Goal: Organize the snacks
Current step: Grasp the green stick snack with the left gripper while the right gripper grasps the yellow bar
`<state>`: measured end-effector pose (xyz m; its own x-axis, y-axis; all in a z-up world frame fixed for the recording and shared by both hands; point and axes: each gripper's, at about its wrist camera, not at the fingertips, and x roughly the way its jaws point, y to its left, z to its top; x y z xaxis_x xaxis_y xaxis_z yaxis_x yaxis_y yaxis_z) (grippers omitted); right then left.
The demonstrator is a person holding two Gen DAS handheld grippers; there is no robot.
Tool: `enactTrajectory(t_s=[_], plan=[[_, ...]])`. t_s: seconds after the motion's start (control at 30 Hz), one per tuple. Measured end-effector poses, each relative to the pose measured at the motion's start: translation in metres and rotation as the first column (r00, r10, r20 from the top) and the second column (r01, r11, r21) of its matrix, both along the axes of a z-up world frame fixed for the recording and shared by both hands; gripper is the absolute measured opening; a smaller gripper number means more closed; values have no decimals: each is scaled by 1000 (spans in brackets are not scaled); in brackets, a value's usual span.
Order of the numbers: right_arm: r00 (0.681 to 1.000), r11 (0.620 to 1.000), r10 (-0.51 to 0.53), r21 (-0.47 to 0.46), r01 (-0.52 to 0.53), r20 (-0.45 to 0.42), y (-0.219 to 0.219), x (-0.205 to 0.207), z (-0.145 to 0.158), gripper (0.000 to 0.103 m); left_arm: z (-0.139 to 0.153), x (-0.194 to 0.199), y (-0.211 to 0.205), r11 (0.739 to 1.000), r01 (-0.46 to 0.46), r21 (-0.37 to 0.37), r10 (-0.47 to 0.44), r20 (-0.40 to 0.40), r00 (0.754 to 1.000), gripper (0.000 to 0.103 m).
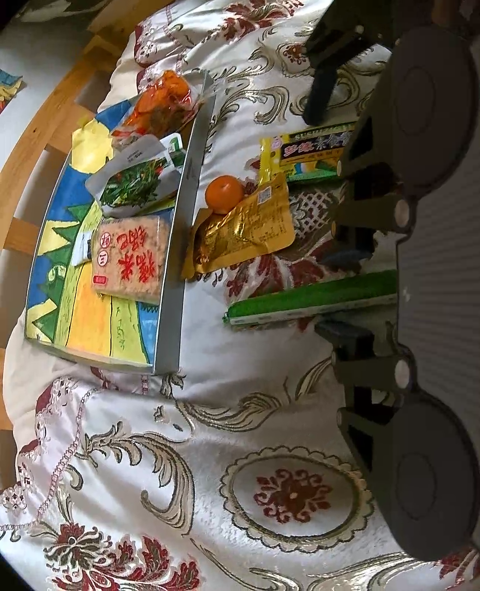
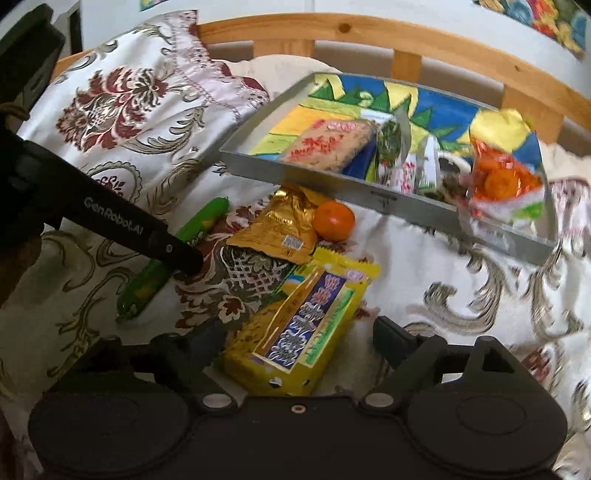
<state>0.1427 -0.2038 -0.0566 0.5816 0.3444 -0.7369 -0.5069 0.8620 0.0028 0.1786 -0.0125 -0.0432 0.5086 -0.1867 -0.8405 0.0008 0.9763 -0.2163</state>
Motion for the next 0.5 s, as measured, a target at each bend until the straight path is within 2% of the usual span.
enactTrajectory(t_s=[0.07, 0.13, 0.2, 0.27, 0.33, 0.5], plan=[[1000, 1000, -4, -11, 4, 18, 4, -1, -3, 89, 0, 1, -1, 1000, -7, 7, 7, 3, 1000, 37], [999, 1000, 2, -22, -2, 34, 7, -3, -4, 82, -1, 0, -2, 1000, -8, 13, 8, 4, 1000, 37], [999, 1000, 2, -27, -1, 42, 8, -4, -3, 74, -1, -1, -4, 1000, -6, 18, 6, 7, 1000, 32], [999, 1000, 2, -30, -1, 39, 8, -5, -2, 70, -1, -3, -4, 1000, -4, 16, 4, 6, 1000, 25], [999, 999, 10, -43, -8, 43, 10, -7, -1, 63, 0, -6, -4, 1000, -9, 0, 9, -4, 1000, 22], [995, 992, 57, -116, -47, 81, 12, -14, 4, 57, 3, -15, -5, 998, -4, -62, 3, -22, 1000, 21]])
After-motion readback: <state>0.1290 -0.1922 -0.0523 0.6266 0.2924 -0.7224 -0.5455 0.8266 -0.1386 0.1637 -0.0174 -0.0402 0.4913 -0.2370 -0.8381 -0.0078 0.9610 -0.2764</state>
